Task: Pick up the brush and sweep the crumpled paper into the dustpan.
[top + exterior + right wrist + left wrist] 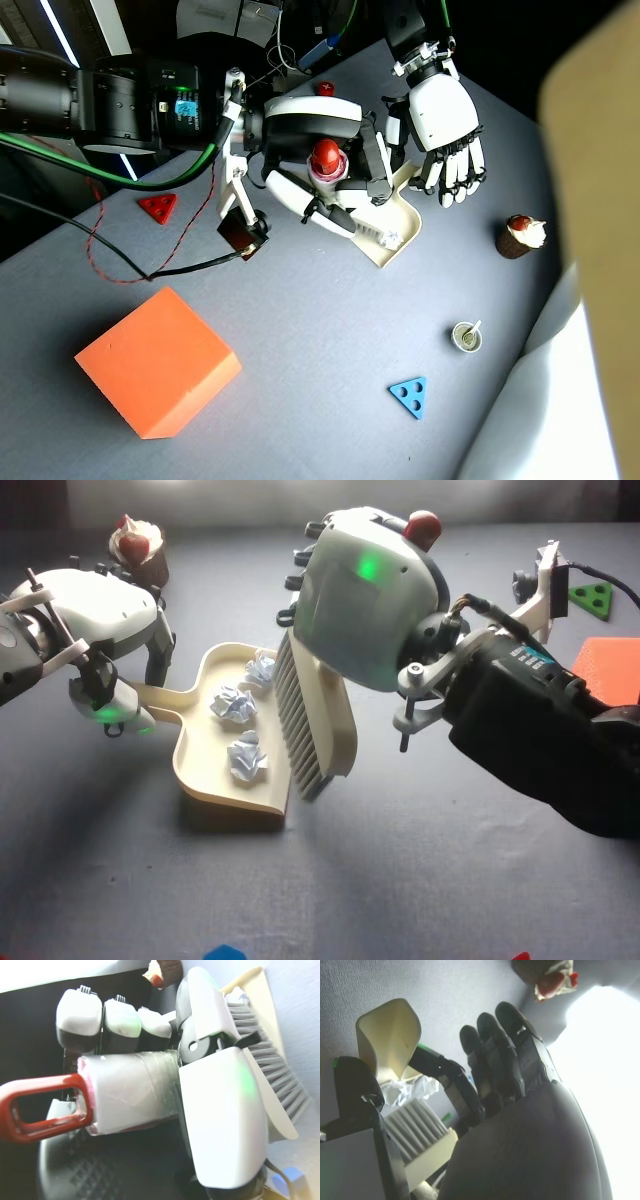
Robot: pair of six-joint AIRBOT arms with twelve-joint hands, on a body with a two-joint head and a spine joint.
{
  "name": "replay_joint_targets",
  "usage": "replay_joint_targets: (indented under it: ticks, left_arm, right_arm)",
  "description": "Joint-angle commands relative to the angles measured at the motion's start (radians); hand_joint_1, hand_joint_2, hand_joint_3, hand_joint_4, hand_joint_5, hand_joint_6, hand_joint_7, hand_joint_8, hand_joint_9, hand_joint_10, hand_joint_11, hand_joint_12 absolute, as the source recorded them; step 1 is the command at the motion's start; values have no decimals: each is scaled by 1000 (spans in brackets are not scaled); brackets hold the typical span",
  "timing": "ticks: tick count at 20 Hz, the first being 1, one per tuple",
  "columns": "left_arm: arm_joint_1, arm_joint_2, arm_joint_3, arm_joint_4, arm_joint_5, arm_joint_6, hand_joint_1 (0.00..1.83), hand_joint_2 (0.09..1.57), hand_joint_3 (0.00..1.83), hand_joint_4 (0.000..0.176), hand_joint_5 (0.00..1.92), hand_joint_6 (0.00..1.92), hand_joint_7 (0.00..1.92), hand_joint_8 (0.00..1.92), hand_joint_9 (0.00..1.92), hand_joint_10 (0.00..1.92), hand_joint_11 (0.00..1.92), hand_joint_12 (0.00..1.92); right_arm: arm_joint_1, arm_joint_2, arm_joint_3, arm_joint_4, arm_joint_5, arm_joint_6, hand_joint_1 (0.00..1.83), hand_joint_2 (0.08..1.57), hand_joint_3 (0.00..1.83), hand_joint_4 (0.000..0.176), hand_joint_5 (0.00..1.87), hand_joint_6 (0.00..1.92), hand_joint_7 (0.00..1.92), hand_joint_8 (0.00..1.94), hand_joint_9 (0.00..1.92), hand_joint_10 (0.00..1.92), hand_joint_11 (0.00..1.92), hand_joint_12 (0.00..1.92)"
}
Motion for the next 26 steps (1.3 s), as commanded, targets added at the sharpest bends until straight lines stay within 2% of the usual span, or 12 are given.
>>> replay_joint_targets:
  ticks: [1, 4, 9, 15, 17, 18, 21, 22, 23, 24, 25, 26]
  left_arm:
    - [-7, 5, -1, 21, -89, 5, 1112, 1073, 2, 0, 1075, 821, 554, 2, 452, 1, 151, 654]
    - [-7, 5, -1, 21, -89, 5, 1110, 1082, 0, 0, 1059, 850, 561, 7, 461, 8, 150, 680]
    - [-7, 6, -1, 21, -89, 5, 1111, 1084, 1, 0, 1053, 859, 544, 1, 451, 0, 145, 685]
    - [-11, 9, 0, 20, -90, 5, 1105, 1093, 1, 0, 1034, 890, 545, 2, 455, 3, 142, 683]
    - [-12, 10, 0, 20, -90, 5, 1106, 1093, 0, 0, 1033, 891, 545, 2, 457, 4, 139, 678]
    - [-12, 10, 0, 21, -90, 5, 1098, 1094, 1, 0, 1028, 899, 545, 1, 453, 1, 144, 679]
    - [-12, 11, -1, 20, -90, 5, 1039, 1129, 4, 89, 944, 1031, 554, 4, 445, 3, 147, 665]
    - [-12, 11, -1, 20, -91, 5, 1025, 1149, 5, 84, 902, 1097, 564, 4, 462, 5, 161, 659]
    - [-12, 12, -1, 20, -92, 5, 978, 1176, 4, 139, 844, 1182, 549, 1, 442, 3, 147, 645]
    - [-12, 12, -1, 20, -92, 5, 930, 1150, 0, 99, 691, 455, 525, 8, 422, 8, 146, 626]
    - [-12, 12, -1, 20, -93, 5, 906, 1146, 0, 94, 690, 146, 509, 3, 409, 2, 140, 604]
    - [-12, 12, -1, 20, -93, 5, 920, 1119, 0, 102, 649, 38, 453, 0, 360, 0, 116, 583]
  right_arm:
    - [9, 15, -3, -57, 125, -13, 1212, 1177, 1, 0, 845, 1554, 1111, 1941, 1234, 1921, 1261, 1921]
    - [10, 52, -31, -65, 99, -13, 1225, 1175, 0, 0, 841, 1848, 1123, 1941, 1243, 1921, 1274, 1921]
    - [30, 121, -88, -65, 61, -14, 1221, 1181, 1, 0, 857, 1915, 1141, 1941, 1263, 1921, 1288, 1921]
    - [34, 207, -181, -45, 13, -72, 1215, 1169, 0, 0, 825, 1836, 1127, 1941, 1246, 1921, 1269, 1921]
    - [34, 228, -202, -31, -11, -85, 1222, 1163, 0, 0, 869, 1672, 1143, 1941, 1261, 1921, 1285, 1921]
    - [34, 237, -214, -24, -19, -105, 1224, 1168, 1, 0, 870, 1728, 1144, 1941, 1264, 1921, 1290, 1921]
    - [37, 256, -237, -16, -20, -134, 1229, 1164, 0, 0, 838, 1748, 1141, 1941, 1260, 1921, 1283, 1921]
    - [46, 265, -247, 26, -24, -157, 1229, 1162, 0, 0, 837, 1721, 1139, 1941, 1259, 1921, 1286, 1921]
    - [58, 272, -255, 76, -33, -185, 1226, 1165, 0, 0, 837, 1774, 1144, 1941, 1260, 1921, 1291, 1921]
    - [62, 276, -259, 90, -37, -197, 1241, 1162, 0, 0, 835, 1784, 1136, 1941, 1254, 1921, 1284, 1921]
    - [66, 280, -266, 99, -38, -217, 1238, 1166, 0, 0, 828, 1894, 1119, 1941, 1241, 1921, 1289, 1921]
    - [67, 284, -273, 103, -40, -229, 1237, 1162, 0, 0, 817, 1811, 1117, 1941, 1241, 1921, 1288, 1921]
